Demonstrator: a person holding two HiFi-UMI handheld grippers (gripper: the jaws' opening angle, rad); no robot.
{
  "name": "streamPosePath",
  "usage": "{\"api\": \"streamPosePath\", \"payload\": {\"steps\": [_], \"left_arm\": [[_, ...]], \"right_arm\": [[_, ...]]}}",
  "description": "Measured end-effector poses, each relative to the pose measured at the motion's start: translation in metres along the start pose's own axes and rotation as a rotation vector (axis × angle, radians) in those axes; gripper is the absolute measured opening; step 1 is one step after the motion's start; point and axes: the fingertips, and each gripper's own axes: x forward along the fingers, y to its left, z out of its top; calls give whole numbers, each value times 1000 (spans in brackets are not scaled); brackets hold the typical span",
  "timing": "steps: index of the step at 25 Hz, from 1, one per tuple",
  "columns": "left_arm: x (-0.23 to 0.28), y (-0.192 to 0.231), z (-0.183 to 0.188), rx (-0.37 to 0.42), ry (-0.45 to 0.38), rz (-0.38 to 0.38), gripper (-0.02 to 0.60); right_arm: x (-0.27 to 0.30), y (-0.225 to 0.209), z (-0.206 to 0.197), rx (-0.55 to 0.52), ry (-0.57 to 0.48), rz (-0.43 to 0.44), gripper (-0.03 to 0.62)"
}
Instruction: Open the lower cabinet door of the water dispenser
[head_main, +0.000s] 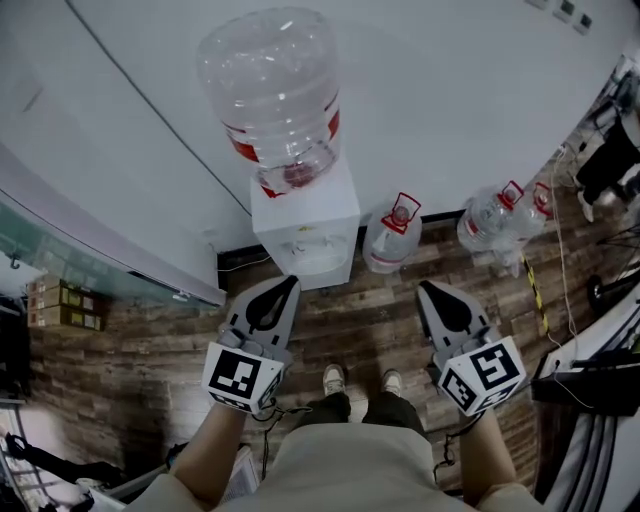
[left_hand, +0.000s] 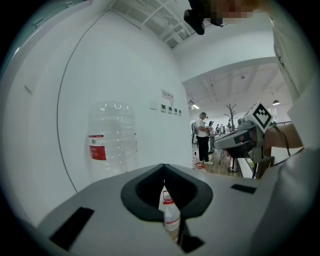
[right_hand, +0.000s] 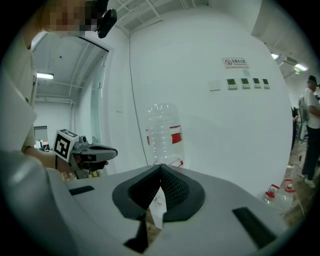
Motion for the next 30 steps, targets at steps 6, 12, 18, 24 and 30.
{"api": "streamPosePath", "payload": {"steps": [6,12,18,24,30], "left_arm": [[23,-2,-14,56,31,50,6],[54,8,-19,33,25,150,6],[79,-5,-42,5,22,202,6],[91,-3,-83,-17,56,238,6],[101,16,-134,-52,-14,277,6]], "right_arm": [[11,-44,-10,14,-23,14,6],[32,-87,-19,-8,-43,68,21],[64,-114,-36,3,-56,129,71],[112,-118,-78,-22,-27,216,152],[169,-118,-140,-24,-7,246,193]]}}
